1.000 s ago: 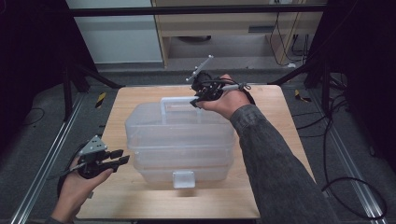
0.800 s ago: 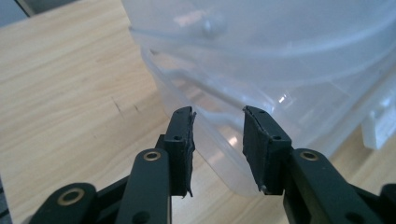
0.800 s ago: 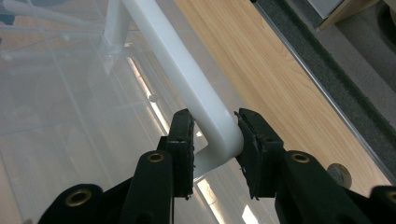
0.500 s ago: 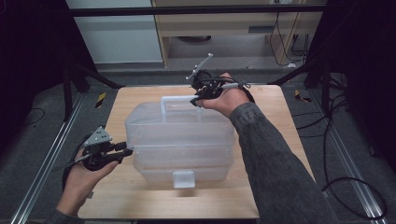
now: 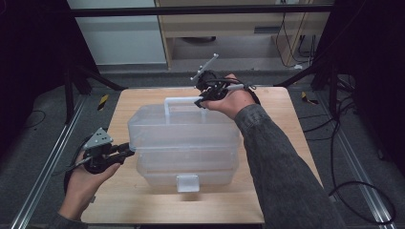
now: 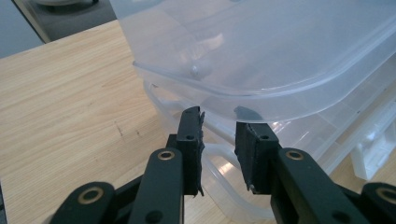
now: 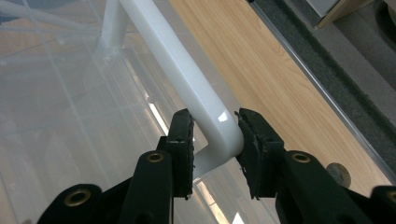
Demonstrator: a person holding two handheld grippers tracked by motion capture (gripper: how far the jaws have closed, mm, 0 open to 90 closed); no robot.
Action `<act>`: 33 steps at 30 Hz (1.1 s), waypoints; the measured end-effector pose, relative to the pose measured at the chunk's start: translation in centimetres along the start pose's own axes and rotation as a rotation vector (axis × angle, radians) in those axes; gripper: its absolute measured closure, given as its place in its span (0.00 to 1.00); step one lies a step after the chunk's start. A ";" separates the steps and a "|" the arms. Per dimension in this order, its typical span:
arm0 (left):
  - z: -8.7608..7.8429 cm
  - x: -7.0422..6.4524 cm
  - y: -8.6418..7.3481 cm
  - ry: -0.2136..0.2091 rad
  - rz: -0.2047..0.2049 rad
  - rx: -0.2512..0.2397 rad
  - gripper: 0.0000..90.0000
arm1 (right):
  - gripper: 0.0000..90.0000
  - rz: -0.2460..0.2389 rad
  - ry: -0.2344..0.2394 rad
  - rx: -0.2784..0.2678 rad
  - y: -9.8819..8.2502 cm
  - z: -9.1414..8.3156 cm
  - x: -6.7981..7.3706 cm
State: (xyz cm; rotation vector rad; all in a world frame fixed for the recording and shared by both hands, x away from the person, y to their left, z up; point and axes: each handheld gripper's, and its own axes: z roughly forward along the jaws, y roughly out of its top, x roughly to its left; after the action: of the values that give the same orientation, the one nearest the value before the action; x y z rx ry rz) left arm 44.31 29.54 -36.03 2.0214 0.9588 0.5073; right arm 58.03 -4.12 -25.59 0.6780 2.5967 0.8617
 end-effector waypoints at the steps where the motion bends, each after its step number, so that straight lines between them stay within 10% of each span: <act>1: 0.0 0.0 0.0 -0.001 -0.005 -0.004 0.79 | 0.74 0.005 0.001 0.000 0.0 0.0 0.0; 23: 0.1 0.0 0.3 0.009 0.003 0.000 0.79 | 0.56 0.031 -0.044 -0.081 -1.4 -3.2 0.8; 33: 0.0 -0.1 0.3 0.010 0.010 -0.001 0.78 | 0.67 0.101 -0.128 -0.145 -4.1 -6.6 0.1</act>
State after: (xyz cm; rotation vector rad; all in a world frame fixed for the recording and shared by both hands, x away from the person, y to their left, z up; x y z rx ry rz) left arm 44.41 29.36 -35.82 2.0252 0.9553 0.5235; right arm 53.71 -10.15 -23.11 0.8002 2.3776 0.9920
